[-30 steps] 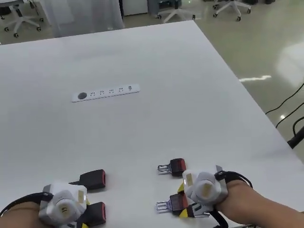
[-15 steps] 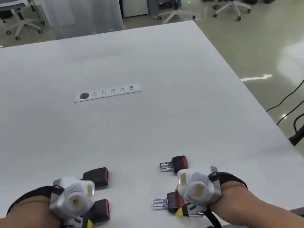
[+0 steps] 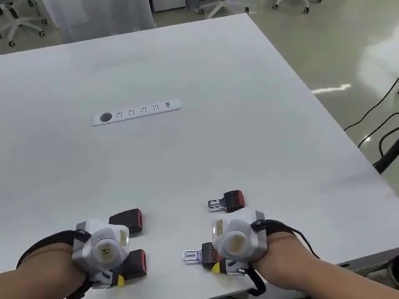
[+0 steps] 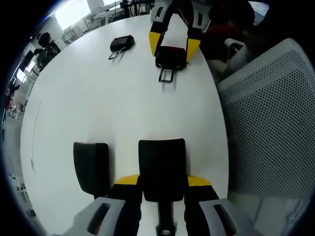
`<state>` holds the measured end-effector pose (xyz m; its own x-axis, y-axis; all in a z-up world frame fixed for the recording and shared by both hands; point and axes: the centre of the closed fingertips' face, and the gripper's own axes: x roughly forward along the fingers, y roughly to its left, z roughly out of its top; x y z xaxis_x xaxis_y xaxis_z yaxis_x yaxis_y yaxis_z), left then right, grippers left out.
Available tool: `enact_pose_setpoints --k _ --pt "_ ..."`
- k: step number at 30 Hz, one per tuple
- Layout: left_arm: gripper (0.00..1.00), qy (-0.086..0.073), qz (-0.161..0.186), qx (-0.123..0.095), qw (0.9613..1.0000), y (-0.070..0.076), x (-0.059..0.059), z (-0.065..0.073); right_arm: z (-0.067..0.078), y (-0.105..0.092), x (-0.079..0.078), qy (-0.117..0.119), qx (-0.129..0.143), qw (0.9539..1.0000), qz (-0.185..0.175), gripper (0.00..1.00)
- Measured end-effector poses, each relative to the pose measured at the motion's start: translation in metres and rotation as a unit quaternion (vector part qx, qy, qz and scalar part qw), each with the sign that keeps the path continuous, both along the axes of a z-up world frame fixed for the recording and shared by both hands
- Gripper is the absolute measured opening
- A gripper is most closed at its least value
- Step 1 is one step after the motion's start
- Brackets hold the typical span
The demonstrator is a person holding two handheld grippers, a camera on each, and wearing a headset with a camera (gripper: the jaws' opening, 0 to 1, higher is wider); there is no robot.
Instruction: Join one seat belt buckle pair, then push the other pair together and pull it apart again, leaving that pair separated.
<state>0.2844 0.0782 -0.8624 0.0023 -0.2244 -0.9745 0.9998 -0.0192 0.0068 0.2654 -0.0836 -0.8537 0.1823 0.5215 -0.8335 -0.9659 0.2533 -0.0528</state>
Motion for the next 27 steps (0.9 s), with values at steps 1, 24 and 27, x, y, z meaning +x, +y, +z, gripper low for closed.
enact_pose_setpoints --k 1,24,27 --pt "0.33 0.0 -0.002 0.003 1.0 0.0 0.0 0.0 0.0 0.003 -0.001 -0.001 -0.001 1.0 0.001 0.33" --pt "0.33 0.002 -0.006 -0.006 1.0 0.0 0.0 0.0 -0.001 0.069 0.014 -0.006 0.005 0.9999 0.012 0.33" --pt "0.33 0.003 -0.008 -0.005 1.0 0.0 0.0 0.0 -0.001 0.069 0.014 -0.007 0.009 0.9999 0.013 0.33"
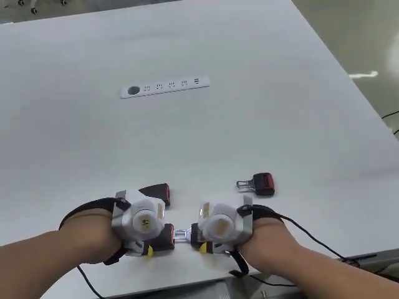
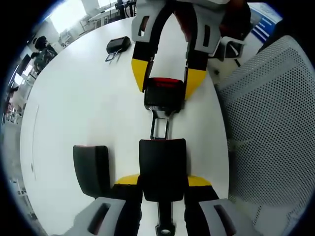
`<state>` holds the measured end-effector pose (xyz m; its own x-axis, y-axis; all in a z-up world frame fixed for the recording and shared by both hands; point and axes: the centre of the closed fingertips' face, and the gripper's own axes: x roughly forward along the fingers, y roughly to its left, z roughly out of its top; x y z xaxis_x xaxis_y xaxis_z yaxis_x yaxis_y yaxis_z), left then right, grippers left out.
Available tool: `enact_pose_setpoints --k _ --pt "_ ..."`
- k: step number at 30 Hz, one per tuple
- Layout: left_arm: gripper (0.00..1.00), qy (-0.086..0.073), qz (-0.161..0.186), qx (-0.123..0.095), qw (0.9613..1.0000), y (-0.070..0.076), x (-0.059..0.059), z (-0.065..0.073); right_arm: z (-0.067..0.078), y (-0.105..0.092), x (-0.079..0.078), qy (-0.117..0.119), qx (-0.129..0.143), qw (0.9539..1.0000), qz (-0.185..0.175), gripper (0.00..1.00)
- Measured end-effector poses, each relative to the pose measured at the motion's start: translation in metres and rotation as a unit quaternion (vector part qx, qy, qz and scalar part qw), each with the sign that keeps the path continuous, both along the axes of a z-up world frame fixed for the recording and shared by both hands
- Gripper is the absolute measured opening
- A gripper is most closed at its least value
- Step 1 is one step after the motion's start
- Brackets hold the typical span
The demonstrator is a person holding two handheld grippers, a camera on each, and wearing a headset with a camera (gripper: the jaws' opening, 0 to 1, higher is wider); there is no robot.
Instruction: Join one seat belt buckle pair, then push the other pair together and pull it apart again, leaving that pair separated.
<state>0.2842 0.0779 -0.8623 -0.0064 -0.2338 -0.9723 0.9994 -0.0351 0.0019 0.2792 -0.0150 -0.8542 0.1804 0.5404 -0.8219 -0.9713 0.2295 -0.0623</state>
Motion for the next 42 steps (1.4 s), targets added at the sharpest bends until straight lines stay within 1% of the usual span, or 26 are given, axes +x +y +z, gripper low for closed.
enact_pose_setpoints --k 2,4,5,6,9,11,14,15,16,20,24,27,30,32,37,39,42 --pt "0.33 0.0 0.002 -0.001 1.0 0.0 0.0 0.0 0.001 0.0 -0.001 0.003 0.008 1.0 -0.001 0.33" --pt "0.33 -0.001 0.002 0.001 1.0 0.0 0.0 0.0 0.004 0.004 -0.005 0.013 0.023 0.9996 0.012 0.33" --pt "0.33 -0.001 0.002 0.002 1.0 0.0 0.0 0.0 0.003 0.004 -0.006 0.013 0.02 0.9996 0.015 0.33" --pt "0.33 -0.002 0.001 0.002 1.0 0.0 0.0 0.0 0.003 0.004 -0.004 0.006 0.017 0.9997 0.016 0.33" --pt "0.33 -0.002 0.0 0.002 1.0 0.0 0.0 0.0 0.003 0.008 -0.004 0.006 0.022 0.9996 0.016 0.33" --pt "0.33 -0.002 -0.001 0.001 1.0 0.0 0.0 0.0 0.003 0.01 -0.004 0.002 0.023 0.9996 0.018 0.33" --pt "0.33 -0.002 0.001 -0.003 1.0 0.001 -0.001 0.0 0.002 0.013 -0.004 0.002 0.031 0.9994 0.012 0.32" --pt "0.33 -0.002 0.001 -0.005 1.0 0.001 0.0 0.0 0.002 0.015 -0.004 0.006 0.041 0.9991 0.008 0.32" --pt "0.33 -0.001 0.001 -0.007 1.0 0.001 0.0 0.0 0.001 0.016 -0.003 0.007 0.044 0.999 0.008 0.32" --pt "0.33 -0.001 0.003 -0.021 0.9998 0.002 0.0 0.001 0.001 0.016 -0.001 0.002 0.042 0.9987 0.027 0.31" --pt "0.33 -0.001 0.002 -0.022 0.9998 0.001 0.0 0.001 0.002 0.017 -0.001 0.0 0.039 0.9987 0.034 0.31" --pt "0.32 -0.001 0.003 -0.023 0.9997 0.001 0.0 0.001 0.003 0.019 0.001 0.013 0.039 0.9988 0.028 0.3" --pt "0.32 0.002 0.013 -0.033 0.9994 0.002 0.001 0.001 0.002 0.023 0.003 0.012 0.021 0.9987 0.044 0.3" --pt "0.32 0.003 0.016 -0.039 0.9991 0.002 0.001 0.002 0.002 0.023 0.004 0.012 0.017 0.9986 0.05 0.3" --pt "0.32 0.002 0.011 -0.044 0.9989 0.001 0.001 0.002 0.002 0.027 0.006 0.007 0.017 0.9975 0.069 0.29" --pt "0.32 0.002 0.018 -0.051 0.9985 0.001 0.002 0.002 0.002 0.03 0.007 0.007 0.022 0.9973 0.07 0.29" --pt "0.32 0.001 0.019 -0.051 0.9985 0.001 0.002 0.001 0.002 0.033 0.007 0.007 0.023 0.997 0.073 0.29"
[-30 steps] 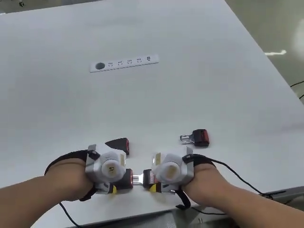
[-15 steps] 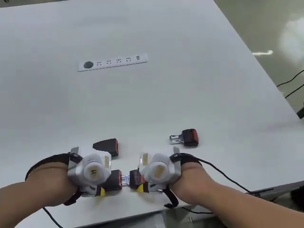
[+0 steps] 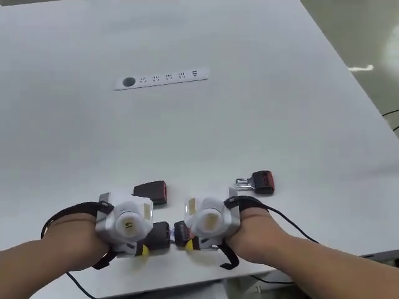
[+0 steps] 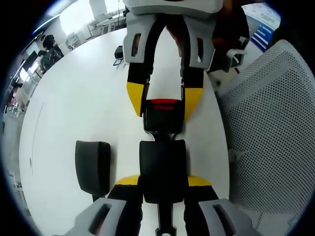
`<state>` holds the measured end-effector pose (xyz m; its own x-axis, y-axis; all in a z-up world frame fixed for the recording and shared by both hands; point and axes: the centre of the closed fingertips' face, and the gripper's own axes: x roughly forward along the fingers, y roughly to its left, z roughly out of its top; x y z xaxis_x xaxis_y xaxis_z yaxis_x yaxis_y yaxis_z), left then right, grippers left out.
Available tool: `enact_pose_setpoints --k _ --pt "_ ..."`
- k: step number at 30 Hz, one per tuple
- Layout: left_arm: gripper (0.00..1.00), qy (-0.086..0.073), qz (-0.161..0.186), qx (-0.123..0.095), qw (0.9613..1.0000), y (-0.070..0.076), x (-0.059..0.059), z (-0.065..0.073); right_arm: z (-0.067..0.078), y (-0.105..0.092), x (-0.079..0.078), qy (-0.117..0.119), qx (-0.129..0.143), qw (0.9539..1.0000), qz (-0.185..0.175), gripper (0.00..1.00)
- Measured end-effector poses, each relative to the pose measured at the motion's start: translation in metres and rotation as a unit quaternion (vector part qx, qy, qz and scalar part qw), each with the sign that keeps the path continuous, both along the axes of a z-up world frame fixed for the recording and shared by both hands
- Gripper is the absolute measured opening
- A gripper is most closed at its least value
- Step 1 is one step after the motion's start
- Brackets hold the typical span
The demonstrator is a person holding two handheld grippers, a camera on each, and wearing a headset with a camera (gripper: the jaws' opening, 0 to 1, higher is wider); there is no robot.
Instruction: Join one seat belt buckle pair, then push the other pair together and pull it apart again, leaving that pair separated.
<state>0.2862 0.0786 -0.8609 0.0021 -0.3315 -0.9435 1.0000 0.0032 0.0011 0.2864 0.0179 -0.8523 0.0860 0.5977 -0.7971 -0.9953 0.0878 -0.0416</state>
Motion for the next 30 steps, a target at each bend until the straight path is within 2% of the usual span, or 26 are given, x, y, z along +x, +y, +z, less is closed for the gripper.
enact_pose_setpoints --k 4,11,17,18,19,24,27,29,30 --pt "0.32 0.001 -0.009 0.001 1.0 -0.0002 0.0004 -0.0003 -0.0011 0.0019 0.0012 0.001 -0.002 1.0 0.006 0.29" --pt "0.32 0.001 -0.004 -0.004 1.0 -0.0002 0.0008 0.0 -0.0011 0.0028 0.0013 0.0 0.0 1.0 0.006 0.29" --pt "0.32 0.001 -0.011 0.001 0.9999 -0.001 0.0007 0.0001 -0.0008 0.0044 0.0006 0.004 -0.002 1.0 0.009 0.28" --pt "0.32 -0.001 -0.021 0.003 0.9998 -0.001 0.0012 0.0003 -0.0011 0.0034 0.0016 0.004 -0.007 1.0 0.001 0.28" --pt "0.32 0.001 -0.015 0.003 0.9999 -0.0007 0.0011 0.0005 -0.0004 0.0056 -0.0009 0.004 -0.003 0.9999 0.011 0.28" --pt "0.32 0.0 -0.019 0.012 0.9998 0.001 0.0017 0.001 -0.0013 0.0025 -0.0029 0.005 0.001 1.0 0.005 0.29" --pt "0.32 0.003 -0.02 0.005 0.9998 0.0031 0.0026 0.0017 -0.001 0.0018 -0.0023 0.007 0.003 1.0 0.003 0.29" --pt "0.32 0.006 -0.019 0.002 0.9998 0.0038 0.0036 0.0019 -0.0003 0.002 -0.001 0.02 0.003 0.9998 -0.005 0.29" --pt "0.32 0.007 -0.014 0.0 0.9999 0.0038 0.0041 0.0019 -0.0004 0.0018 -0.0008 0.019 0.002 0.9998 -0.003 0.29"
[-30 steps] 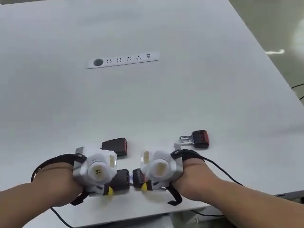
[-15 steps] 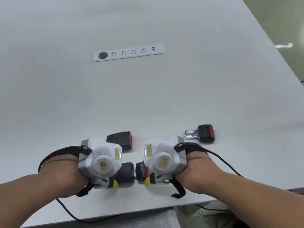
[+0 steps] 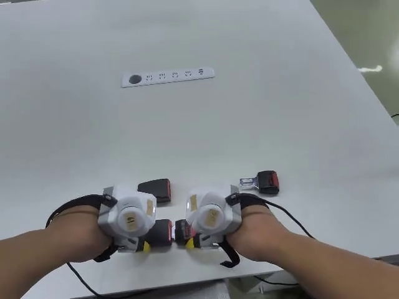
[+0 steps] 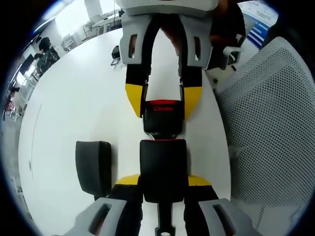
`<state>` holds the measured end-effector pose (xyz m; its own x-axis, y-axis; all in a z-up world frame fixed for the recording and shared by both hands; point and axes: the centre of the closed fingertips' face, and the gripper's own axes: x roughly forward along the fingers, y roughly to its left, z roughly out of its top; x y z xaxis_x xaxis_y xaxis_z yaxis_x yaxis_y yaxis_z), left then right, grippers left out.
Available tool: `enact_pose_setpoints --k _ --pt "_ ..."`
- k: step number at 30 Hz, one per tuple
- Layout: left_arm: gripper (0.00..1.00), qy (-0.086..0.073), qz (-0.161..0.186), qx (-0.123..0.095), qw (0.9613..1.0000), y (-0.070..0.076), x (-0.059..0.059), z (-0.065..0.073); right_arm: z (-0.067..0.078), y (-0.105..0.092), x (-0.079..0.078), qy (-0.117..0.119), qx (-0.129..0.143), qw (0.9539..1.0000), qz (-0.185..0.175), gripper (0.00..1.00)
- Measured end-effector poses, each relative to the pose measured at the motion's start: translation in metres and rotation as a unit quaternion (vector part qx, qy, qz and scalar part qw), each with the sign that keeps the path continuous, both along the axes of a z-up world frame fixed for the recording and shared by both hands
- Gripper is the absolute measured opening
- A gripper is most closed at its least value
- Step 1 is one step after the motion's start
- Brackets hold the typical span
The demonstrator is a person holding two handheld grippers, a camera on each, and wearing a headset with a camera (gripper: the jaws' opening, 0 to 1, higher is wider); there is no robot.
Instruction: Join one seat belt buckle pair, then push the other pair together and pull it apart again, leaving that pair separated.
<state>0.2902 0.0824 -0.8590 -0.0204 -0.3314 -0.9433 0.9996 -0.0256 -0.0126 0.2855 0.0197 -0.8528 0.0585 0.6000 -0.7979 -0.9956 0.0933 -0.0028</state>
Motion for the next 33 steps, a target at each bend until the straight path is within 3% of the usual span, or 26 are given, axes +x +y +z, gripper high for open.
enact_pose_setpoints --k 4,13,15,17,24,26,30,31,32,33 --pt "0.31 -0.002 0.01 -0.005 0.9999 -0.001 0.0 0.0 0.0 -0.001 0.002 -0.009 -0.003 0.9999 0.009 0.29" --pt "0.32 -0.001 0.01 -0.006 0.9999 -0.001 0.0 -0.001 0.001 -0.001 0.004 -0.002 0.007 1.0 0.001 0.3" --pt "0.33 0.005 0.021 0.0 0.9998 -0.002 0.001 -0.001 0.002 0.0 0.005 0.012 0.008 0.9999 -0.001 0.31" --pt "0.33 0.011 0.02 0.016 0.9996 -0.003 0.001 -0.001 0.002 -0.001 0.005 0.008 0.002 0.9999 0.009 0.31" --pt "0.34 -0.001 0.013 0.038 0.9992 -0.004 0.002 -0.001 0.002 -0.003 0.008 0.012 0.0 0.9999 0.002 0.33" --pt "0.34 -0.002 0.019 0.028 0.9994 -0.007 0.001 0.005 0.005 -0.004 0.008 0.013 0.001 0.9999 -0.005 0.33" --pt "0.33 -0.014 0.029 -0.015 0.9994 -0.019 0.005 0.029 0.018 -0.007 0.01 0.0 0.014 0.9999 -0.004 0.33" --pt "0.34 -0.027 0.026 -0.036 0.9987 -0.025 0.01 0.038 0.023 -0.009 0.01 -0.001 0.016 0.9999 -0.005 0.33" --pt "0.32 -0.042 0.027 -0.041 0.9979 -0.025 0.017 0.043 0.025 -0.01 0.012 0.0 0.02 0.9998 -0.008 0.34" --pt "0.31 -0.044 0.028 -0.043 0.9977 -0.024 0.02 0.047 0.027 -0.012 0.013 0.0 0.023 0.9997 -0.012 0.36"
